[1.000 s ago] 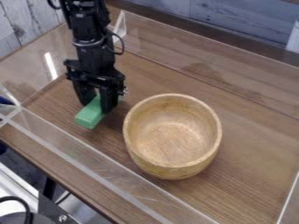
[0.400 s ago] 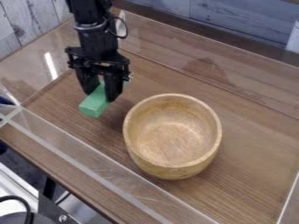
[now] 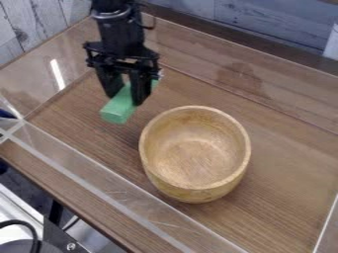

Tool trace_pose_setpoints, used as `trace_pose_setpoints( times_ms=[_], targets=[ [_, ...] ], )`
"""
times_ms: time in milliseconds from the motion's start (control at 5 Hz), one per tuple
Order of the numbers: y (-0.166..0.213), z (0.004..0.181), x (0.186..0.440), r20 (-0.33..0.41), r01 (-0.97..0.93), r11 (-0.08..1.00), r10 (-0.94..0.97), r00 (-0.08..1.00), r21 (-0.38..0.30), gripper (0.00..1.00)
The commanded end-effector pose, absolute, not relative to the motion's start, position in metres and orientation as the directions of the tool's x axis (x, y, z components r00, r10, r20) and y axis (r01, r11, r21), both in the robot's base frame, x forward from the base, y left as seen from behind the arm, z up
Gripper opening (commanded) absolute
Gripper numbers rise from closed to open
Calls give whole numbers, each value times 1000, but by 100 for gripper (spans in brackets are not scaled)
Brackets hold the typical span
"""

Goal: Put the green block in the brown bowl

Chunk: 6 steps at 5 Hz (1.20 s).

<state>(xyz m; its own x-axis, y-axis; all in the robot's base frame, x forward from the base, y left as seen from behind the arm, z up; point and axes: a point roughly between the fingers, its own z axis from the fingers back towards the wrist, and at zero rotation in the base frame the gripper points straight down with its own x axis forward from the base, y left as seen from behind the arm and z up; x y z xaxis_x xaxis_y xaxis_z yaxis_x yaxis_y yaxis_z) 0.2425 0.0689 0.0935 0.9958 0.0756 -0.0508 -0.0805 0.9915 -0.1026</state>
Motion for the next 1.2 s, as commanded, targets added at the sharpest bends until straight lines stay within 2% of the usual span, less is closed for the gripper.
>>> trace_pose_setpoints(
  times_ms=[0, 400, 1000],
  targets=[
    [48, 116, 254, 20, -40, 994, 42, 999, -104, 0],
    [-1, 114, 253, 14, 38, 992, -37, 999, -124, 0],
    [-26, 91, 237, -27, 97, 988, -101, 995, -119, 0]
  ],
)
